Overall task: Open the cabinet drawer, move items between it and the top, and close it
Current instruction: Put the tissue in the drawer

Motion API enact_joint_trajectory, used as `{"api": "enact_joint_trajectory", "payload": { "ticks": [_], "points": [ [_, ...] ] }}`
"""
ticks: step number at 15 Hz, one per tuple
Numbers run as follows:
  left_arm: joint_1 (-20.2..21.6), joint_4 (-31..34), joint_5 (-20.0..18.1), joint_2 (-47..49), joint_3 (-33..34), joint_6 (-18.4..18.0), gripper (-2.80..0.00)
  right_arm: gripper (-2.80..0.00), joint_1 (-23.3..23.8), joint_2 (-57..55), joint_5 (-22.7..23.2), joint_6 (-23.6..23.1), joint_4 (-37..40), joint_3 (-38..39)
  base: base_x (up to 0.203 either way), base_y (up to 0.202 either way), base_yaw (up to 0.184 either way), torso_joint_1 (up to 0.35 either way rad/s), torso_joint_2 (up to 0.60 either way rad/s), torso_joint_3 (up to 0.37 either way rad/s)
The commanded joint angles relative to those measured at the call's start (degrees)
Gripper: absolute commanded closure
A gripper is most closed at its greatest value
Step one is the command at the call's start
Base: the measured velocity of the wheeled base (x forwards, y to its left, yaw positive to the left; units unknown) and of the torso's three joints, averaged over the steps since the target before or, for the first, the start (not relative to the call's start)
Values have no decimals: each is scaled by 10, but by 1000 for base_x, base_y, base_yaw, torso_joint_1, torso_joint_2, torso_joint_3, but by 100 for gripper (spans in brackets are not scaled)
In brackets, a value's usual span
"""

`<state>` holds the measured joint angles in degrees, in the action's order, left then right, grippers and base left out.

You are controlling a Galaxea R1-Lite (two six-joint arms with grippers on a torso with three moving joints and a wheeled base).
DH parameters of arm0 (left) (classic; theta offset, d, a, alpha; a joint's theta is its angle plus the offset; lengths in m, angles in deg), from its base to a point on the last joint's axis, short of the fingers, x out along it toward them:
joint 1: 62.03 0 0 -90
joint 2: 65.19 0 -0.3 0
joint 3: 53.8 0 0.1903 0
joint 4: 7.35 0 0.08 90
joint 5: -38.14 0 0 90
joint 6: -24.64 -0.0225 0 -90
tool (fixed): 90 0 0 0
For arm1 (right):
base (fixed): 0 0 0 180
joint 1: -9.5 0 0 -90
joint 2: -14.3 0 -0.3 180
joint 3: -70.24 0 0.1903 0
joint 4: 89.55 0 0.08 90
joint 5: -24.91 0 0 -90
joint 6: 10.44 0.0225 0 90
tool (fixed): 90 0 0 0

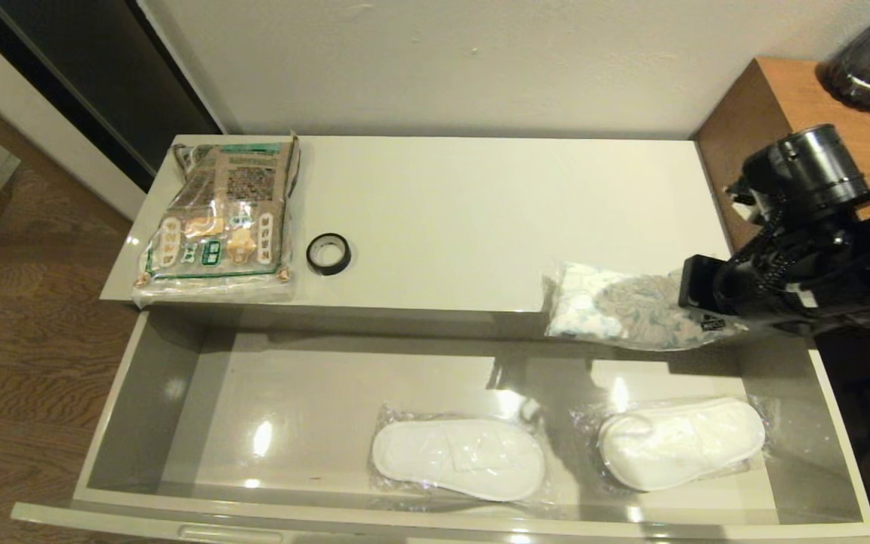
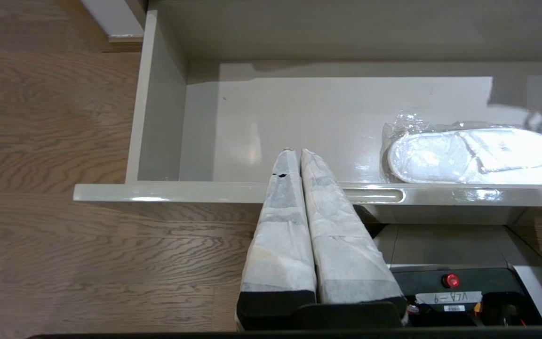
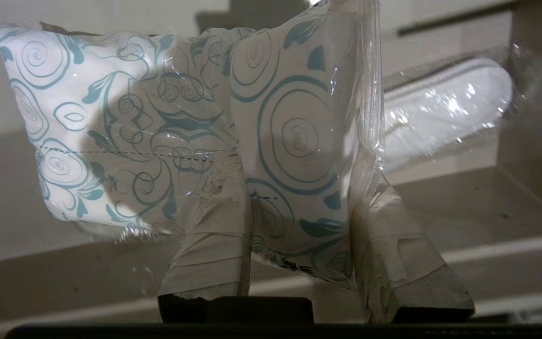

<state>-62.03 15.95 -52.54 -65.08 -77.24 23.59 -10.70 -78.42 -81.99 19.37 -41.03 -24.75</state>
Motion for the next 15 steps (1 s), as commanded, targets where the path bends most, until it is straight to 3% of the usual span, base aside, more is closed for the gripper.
{"api": "enact_joint_trajectory", "payload": {
  "ticks": [1,4,7,9,15],
  "points": [
    [0,1,-2,0,0,-1,0,0,-1,93,-1,-2,38,35,0,0,0,0,0,0],
    [0,1,-2,0,0,-1,0,0,-1,140,2,-4,84,104,0,0,0,0,0,0],
    [0,1,-2,0,0,-1,0,0,0,137,2,0,67,185,0,0,0,0,0,0],
    [0,1,-2,0,0,-1,0,0,0,113,1,2,14,224,0,0,0,0,0,0],
    [0,0,-3,0,0,-3,0,0,-3,-84,-12,2,-317,335,0,0,0,0,0,0]
  ]
}}
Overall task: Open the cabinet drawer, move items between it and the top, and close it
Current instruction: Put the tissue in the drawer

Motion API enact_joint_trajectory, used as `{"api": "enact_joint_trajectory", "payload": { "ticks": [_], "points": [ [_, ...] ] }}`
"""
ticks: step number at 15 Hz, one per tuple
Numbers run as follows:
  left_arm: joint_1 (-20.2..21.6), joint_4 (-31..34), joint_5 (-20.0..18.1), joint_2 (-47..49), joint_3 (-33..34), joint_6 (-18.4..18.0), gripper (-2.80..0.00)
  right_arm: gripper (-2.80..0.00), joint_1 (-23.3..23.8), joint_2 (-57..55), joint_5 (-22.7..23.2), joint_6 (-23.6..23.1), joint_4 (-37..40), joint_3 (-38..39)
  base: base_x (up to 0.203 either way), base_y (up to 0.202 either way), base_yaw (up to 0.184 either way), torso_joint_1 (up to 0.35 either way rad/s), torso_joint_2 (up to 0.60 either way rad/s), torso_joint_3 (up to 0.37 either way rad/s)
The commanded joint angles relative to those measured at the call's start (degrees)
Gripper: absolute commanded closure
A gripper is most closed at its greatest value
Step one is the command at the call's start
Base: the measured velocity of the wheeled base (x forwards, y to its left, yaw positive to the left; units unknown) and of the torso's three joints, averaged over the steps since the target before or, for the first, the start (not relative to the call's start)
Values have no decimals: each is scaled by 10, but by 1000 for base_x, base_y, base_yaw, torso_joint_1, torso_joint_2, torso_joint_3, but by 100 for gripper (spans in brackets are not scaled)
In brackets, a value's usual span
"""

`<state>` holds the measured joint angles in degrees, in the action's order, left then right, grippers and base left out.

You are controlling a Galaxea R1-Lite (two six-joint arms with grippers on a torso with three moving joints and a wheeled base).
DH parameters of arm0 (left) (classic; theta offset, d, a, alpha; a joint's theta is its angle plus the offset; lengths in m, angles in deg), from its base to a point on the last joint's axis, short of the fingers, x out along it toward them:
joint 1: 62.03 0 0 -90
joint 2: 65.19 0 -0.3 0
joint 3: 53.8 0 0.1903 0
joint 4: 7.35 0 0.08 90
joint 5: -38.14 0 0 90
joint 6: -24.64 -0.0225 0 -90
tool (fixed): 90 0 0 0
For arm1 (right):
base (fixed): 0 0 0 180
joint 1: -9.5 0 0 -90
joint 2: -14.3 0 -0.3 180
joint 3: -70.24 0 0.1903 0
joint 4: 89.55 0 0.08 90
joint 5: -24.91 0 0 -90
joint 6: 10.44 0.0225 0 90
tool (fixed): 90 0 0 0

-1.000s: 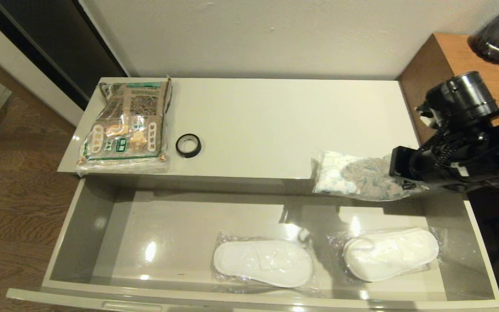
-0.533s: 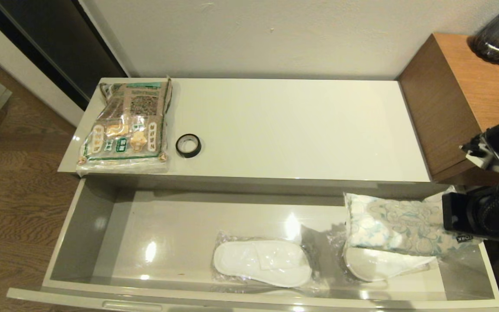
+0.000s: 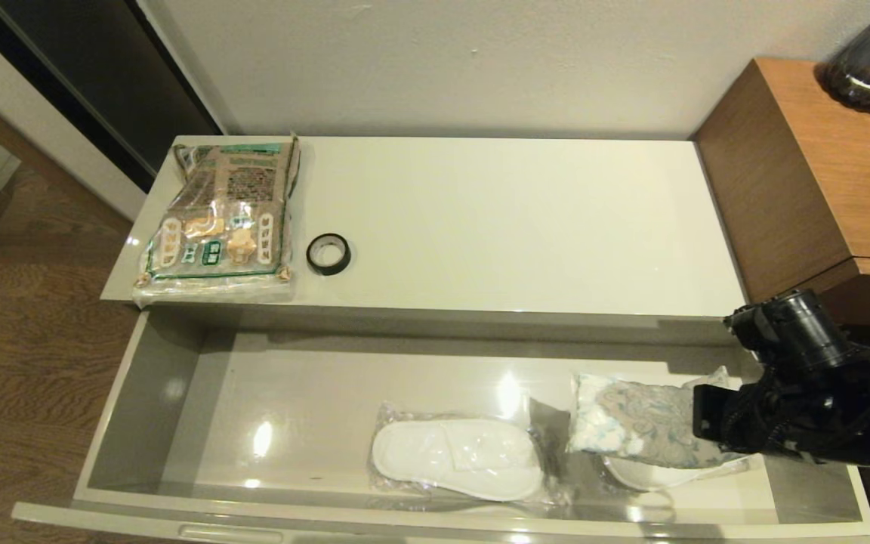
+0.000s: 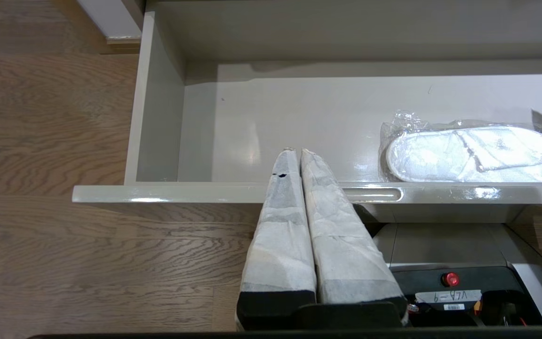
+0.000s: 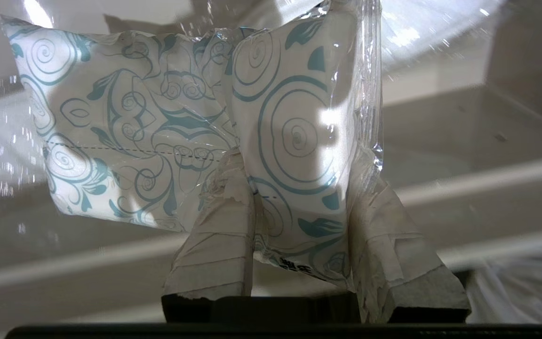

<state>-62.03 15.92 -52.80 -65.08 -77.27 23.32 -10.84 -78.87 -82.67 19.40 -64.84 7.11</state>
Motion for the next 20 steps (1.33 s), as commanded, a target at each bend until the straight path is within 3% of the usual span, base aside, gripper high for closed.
{"api": "enact_joint_trajectory", "payload": {
  "ticks": [1,3,11,16,17,18,20],
  "points": [
    [0,0,0,0,0,0,0,0,-5,-104,-18,1,-110,18,0,0,0,0,0,0],
    [0,-1,0,0,0,0,0,0,-11,-129,-50,0,-142,4,0,0,0,0,0,0],
    [0,0,0,0,0,0,0,0,-12,-226,-150,3,-147,-63,0,0,0,0,0,0],
    [0,0,0,0,0,0,0,0,-12,-284,-161,-3,-213,-71,0,0,0,0,0,0],
    [0,0,0,0,0,0,0,-175,-12,-294,-162,-2,-213,-72,0,0,0,0,0,0],
    [0,0,0,0,0,0,0,-280,-12,-296,-163,-1,-215,-73,0,0,0,0,0,0],
    [0,0,-1,0,0,0,0,-280,-12,-300,-163,0,-215,-75,0,0,0,0,0,0]
  ]
}}
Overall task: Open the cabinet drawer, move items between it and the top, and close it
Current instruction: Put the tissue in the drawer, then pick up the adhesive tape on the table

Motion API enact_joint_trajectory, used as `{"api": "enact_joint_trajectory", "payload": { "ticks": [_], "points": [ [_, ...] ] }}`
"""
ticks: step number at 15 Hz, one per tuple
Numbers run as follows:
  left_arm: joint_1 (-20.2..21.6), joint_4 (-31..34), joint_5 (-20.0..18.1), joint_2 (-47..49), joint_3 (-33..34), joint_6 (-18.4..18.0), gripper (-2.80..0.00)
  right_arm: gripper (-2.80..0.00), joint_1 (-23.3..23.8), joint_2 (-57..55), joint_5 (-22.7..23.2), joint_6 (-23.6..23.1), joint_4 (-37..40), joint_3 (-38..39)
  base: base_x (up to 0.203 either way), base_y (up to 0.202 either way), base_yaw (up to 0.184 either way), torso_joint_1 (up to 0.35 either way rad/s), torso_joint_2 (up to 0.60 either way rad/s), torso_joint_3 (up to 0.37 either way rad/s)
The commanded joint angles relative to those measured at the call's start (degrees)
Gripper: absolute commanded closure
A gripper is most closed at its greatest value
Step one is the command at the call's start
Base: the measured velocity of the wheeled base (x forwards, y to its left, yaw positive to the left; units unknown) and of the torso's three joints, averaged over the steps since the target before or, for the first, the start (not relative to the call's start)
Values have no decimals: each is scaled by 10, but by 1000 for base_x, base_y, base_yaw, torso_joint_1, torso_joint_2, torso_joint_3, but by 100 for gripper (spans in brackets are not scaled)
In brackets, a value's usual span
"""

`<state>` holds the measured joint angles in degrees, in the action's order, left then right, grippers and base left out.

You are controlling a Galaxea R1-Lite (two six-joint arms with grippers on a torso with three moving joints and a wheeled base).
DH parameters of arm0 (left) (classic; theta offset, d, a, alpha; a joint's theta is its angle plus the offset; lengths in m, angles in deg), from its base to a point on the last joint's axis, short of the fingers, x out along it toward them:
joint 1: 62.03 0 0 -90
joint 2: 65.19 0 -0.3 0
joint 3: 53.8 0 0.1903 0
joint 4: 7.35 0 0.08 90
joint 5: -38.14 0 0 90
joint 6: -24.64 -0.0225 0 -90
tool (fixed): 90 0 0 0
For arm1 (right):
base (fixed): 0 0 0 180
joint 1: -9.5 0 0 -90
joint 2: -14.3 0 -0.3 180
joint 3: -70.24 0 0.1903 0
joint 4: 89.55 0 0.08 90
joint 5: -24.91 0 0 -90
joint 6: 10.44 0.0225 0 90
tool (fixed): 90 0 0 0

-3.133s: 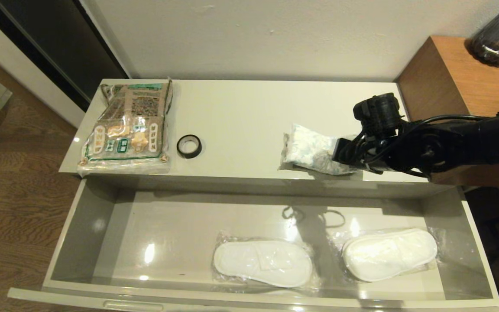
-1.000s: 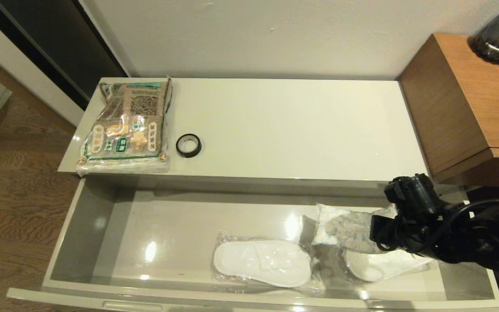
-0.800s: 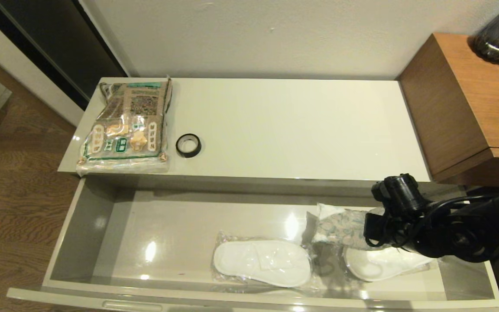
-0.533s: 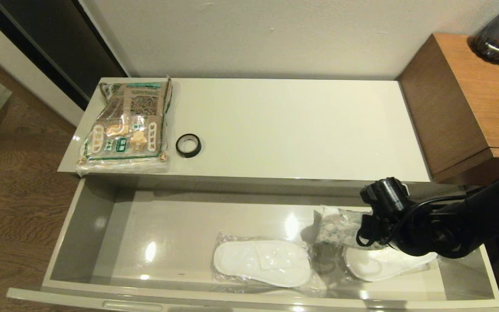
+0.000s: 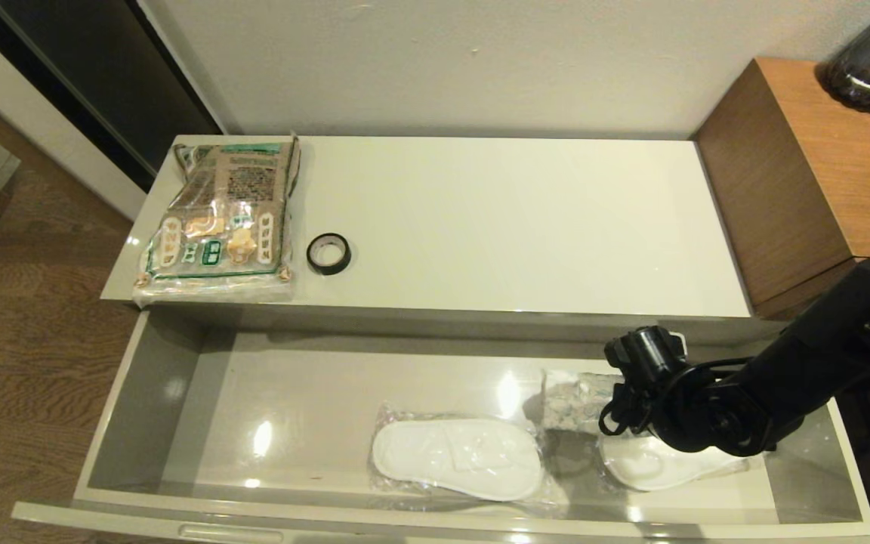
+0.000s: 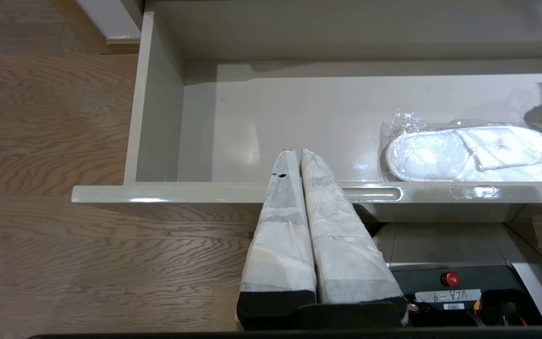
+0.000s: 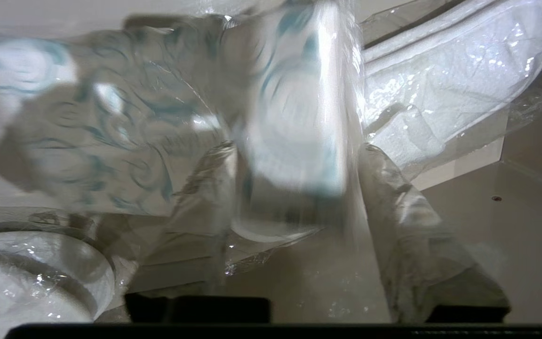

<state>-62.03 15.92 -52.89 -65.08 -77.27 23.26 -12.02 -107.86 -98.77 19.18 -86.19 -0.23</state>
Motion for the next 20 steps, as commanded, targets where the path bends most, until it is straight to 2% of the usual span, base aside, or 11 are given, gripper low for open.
{"api": "enact_joint_trajectory", "payload": {
  "ticks": [1,7,9,11,12,13,15,17,20],
  "points": [
    [0,0,0,0,0,1,0,-280,0,-12,-1,2,-1,-2,0,0,0,0,0,0],
    [0,0,0,0,0,0,0,-280,0,72,0,-1,7,24,0,0,0,0,0,0],
    [0,1,1,0,0,2,0,-280,0,168,1,-13,32,43,0,0,0,0,0,0],
    [0,1,6,0,0,10,0,-280,1,272,2,-21,91,56,0,0,0,0,0,0],
    [0,0,6,0,0,11,0,-74,1,320,2,-24,131,59,0,0,0,0,0,0],
    [0,0,6,0,0,11,0,0,1,376,3,-26,179,57,0,0,0,0,0,0],
    [0,0,6,0,0,11,0,0,0,491,2,-31,303,39,0,0,0,0,0,0],
    [0,0,6,0,1,11,0,0,0,601,4,-37,467,-6,0,0,0,0,0,0],
    [0,0,6,0,0,12,0,0,2,738,3,-43,747,-142,0,0,0,0,0,0]
  ]
}}
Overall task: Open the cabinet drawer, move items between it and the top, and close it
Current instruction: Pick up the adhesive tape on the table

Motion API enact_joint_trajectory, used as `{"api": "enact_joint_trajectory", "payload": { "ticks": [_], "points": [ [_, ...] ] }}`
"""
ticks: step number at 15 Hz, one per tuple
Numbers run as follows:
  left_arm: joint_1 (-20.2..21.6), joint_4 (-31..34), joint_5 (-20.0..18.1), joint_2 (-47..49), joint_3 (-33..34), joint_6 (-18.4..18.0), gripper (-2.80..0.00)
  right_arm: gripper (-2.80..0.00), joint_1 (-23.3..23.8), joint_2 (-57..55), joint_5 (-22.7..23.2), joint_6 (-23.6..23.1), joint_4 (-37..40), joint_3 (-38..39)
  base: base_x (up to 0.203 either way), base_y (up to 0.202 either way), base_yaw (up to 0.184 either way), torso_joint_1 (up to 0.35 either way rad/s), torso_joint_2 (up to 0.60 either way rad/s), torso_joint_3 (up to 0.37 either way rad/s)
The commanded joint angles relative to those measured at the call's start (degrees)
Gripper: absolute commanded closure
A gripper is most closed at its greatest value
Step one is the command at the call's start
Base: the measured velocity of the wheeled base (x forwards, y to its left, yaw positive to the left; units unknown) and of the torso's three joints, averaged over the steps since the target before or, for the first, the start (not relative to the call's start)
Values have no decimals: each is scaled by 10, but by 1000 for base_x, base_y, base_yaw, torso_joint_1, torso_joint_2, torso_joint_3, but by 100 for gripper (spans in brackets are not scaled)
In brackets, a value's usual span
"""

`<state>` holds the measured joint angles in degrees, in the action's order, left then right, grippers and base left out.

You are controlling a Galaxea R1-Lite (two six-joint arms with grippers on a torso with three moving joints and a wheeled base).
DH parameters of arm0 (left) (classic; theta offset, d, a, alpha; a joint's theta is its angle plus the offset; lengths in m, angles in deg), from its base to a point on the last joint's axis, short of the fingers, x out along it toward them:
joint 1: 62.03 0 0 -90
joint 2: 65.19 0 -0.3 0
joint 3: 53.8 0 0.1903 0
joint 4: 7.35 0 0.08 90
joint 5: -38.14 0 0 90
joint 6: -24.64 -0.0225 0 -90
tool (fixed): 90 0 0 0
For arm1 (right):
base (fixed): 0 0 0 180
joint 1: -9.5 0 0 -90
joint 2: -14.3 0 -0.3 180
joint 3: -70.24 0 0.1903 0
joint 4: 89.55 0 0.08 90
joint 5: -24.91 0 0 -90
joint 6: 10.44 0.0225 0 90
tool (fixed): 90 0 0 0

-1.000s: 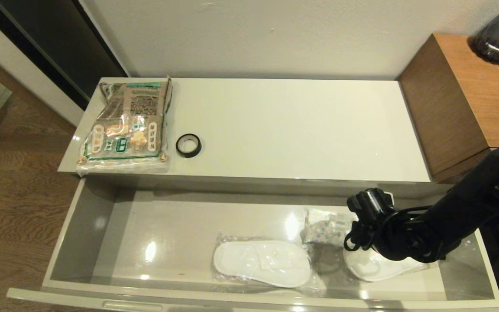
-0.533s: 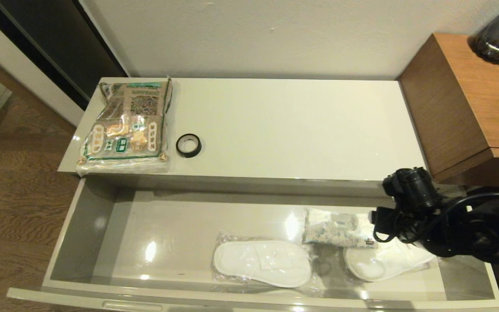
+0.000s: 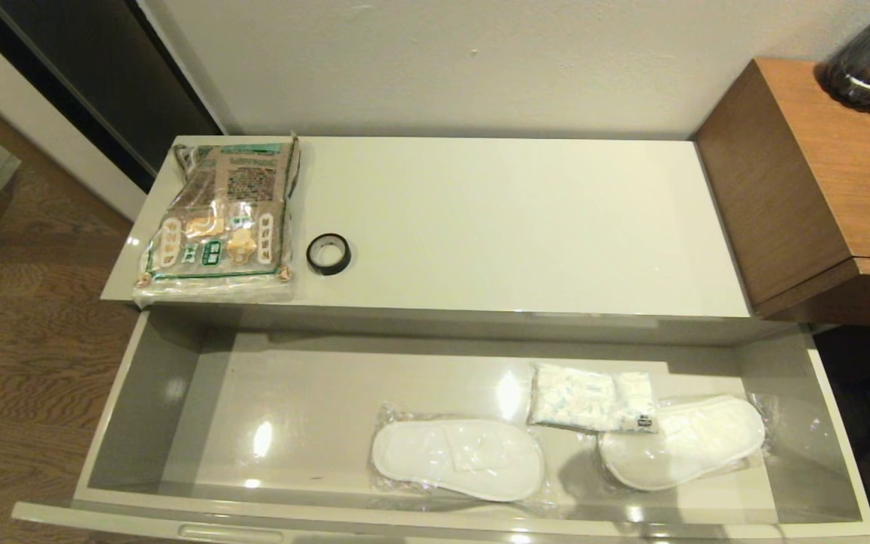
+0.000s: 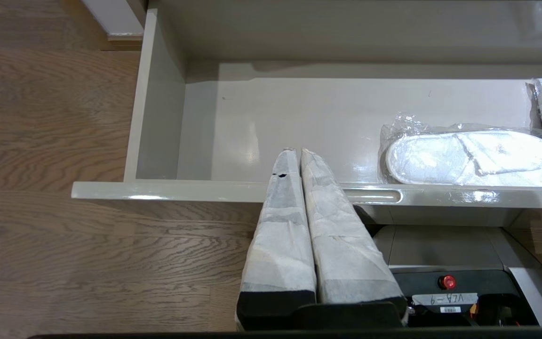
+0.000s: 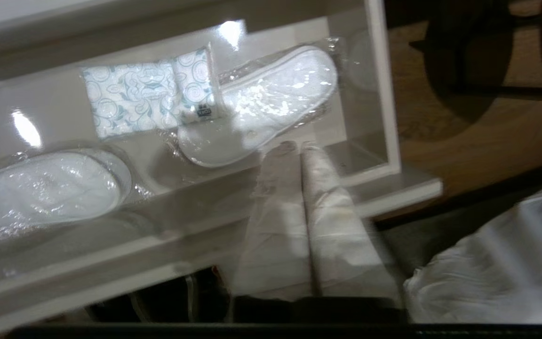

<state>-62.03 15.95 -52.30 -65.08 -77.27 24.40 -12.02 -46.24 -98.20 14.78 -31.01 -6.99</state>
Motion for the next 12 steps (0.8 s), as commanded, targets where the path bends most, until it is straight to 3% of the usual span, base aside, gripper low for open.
{"api": "enact_joint_trajectory", "payload": {
  "ticks": [1,3,4,6,9,12],
  "points": [
    [0,0,0,0,0,0,0,0,9,145,-3,-1,272,-131,0,0,0,0,0,0],
    [0,0,0,0,0,0,0,0,43,196,-1,-11,433,-235,0,0,0,0,0,0],
    [0,0,0,0,0,0,0,0,71,228,3,-26,464,-250,0,0,0,0,0,0],
    [0,0,0,0,0,0,0,0,167,312,60,-77,500,-238,0,0,0,0,0,0],
    [0,0,0,0,0,0,0,0,242,436,134,-158,505,-143,0,0,0,0,0,0],
    [0,0,0,0,0,1,0,0,207,477,155,-133,459,-90,0,0,0,0,0,0]
  ]
}}
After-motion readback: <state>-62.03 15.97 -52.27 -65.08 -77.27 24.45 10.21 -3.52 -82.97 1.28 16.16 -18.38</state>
